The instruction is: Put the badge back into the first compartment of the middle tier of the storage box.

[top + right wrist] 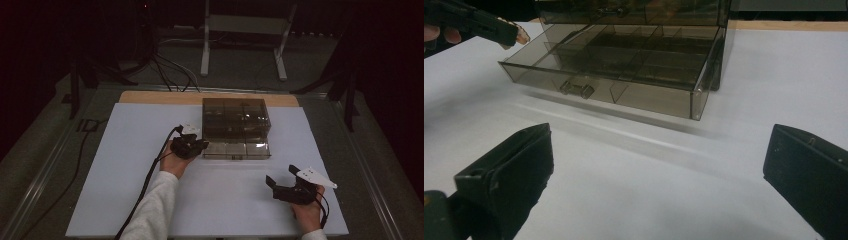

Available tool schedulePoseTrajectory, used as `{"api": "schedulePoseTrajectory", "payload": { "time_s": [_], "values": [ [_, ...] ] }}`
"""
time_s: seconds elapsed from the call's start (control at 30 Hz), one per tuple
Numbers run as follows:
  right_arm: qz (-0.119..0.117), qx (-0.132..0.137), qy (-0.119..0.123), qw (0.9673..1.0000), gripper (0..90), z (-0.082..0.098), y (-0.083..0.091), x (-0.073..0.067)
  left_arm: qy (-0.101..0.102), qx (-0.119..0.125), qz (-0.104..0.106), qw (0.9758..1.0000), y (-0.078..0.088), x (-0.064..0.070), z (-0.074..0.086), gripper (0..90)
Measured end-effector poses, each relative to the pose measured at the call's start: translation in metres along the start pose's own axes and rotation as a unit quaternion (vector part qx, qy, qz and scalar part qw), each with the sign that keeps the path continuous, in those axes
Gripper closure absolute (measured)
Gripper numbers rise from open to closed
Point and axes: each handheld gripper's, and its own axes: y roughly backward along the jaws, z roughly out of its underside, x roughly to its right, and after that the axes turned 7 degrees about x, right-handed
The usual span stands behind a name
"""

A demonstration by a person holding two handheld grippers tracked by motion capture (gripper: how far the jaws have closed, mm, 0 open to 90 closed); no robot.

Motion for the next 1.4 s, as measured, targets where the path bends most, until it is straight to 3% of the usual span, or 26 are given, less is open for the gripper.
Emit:
{"api": "schedulePoseTrajectory", "payload": {
  "time_s": [1.4],
  "values": [
    [-0.001, -0.003, 0.0, 1.0, 0.0, 0.001, -0.001, 0.0, -0.005, -0.009, 0.016, 0.9998, -0.018, 0.014, -0.006, 82.2]
  ]
}}
